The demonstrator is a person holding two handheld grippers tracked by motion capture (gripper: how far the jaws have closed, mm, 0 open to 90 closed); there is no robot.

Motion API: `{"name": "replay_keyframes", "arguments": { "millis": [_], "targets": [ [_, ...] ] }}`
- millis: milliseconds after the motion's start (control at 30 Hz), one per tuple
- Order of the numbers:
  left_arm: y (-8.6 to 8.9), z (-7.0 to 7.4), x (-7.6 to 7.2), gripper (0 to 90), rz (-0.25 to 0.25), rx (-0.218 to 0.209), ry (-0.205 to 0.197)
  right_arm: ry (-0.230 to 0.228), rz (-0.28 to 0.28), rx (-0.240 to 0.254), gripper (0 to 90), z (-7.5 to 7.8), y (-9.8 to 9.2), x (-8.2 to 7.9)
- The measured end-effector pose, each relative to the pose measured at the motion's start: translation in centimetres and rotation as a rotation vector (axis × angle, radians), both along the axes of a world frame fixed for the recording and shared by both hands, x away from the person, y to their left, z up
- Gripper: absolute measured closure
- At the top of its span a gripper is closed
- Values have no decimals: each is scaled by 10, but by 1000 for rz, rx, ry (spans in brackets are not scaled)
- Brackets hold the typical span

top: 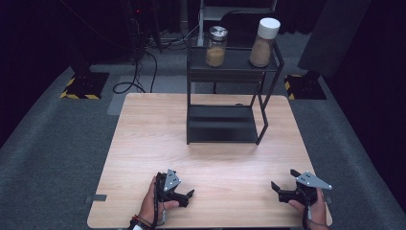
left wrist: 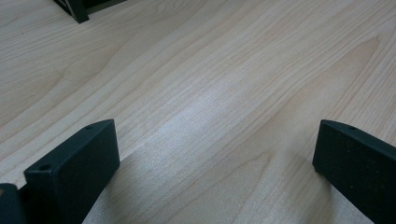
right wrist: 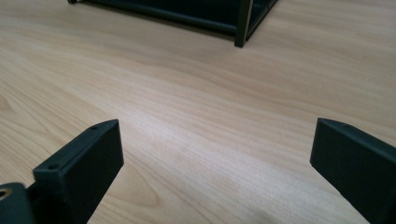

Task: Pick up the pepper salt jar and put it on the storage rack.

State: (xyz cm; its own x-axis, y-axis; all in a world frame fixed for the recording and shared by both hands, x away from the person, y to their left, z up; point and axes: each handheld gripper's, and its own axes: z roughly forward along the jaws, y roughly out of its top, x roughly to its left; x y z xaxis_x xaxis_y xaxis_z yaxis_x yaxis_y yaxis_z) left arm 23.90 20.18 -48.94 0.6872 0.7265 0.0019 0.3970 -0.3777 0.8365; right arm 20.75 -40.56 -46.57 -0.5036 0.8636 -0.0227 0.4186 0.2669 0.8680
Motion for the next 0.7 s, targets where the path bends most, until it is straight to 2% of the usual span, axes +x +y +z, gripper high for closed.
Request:
{"name": "replay_keyframes", "arguments": {
  "millis": [300,433,600,700],
  "targets": [
    [0,0,0,4,0,0,0,45,-3,-36,24,-10,1,3],
    [0,0,0,4,0,0,0,49,-2,-62,25,-12,4,4],
    [0,0,0,3,0,0,0,56,2,-72,23,-13,5,5],
    [0,0,0,4,0,0,0,64,3,-57,19,-14,3,7]
  ]
}}
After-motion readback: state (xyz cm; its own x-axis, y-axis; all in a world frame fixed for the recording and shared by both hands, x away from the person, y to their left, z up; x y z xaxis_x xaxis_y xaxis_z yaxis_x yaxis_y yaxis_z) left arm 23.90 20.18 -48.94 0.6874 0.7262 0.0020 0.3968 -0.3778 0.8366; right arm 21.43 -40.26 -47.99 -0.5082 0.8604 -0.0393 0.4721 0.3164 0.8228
